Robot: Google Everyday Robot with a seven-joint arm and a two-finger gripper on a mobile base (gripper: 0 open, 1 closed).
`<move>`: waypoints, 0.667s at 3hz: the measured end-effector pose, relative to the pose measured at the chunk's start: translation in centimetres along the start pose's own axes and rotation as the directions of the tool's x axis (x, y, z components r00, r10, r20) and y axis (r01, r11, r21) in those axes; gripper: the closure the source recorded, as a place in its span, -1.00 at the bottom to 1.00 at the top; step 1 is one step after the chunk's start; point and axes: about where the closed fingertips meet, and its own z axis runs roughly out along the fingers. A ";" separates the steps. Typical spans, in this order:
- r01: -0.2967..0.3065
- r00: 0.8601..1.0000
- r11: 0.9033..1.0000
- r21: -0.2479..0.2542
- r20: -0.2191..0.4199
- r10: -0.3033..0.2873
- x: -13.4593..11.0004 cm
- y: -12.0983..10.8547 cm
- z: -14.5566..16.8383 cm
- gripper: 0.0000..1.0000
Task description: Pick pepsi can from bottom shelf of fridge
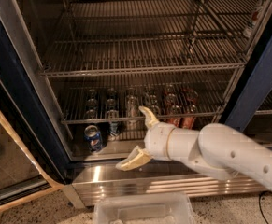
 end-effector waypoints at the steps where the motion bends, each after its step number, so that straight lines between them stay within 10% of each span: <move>1: -0.003 0.997 0.997 0.076 0.079 -0.003 0.4 0.9 2.9 -1.00; 2: 0.061 0.988 0.977 0.202 0.128 -0.089 0.6 1.4 3.5 -1.00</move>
Offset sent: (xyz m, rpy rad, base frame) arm 0.0282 0.0499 -0.0690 0.4932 -0.2596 -0.3385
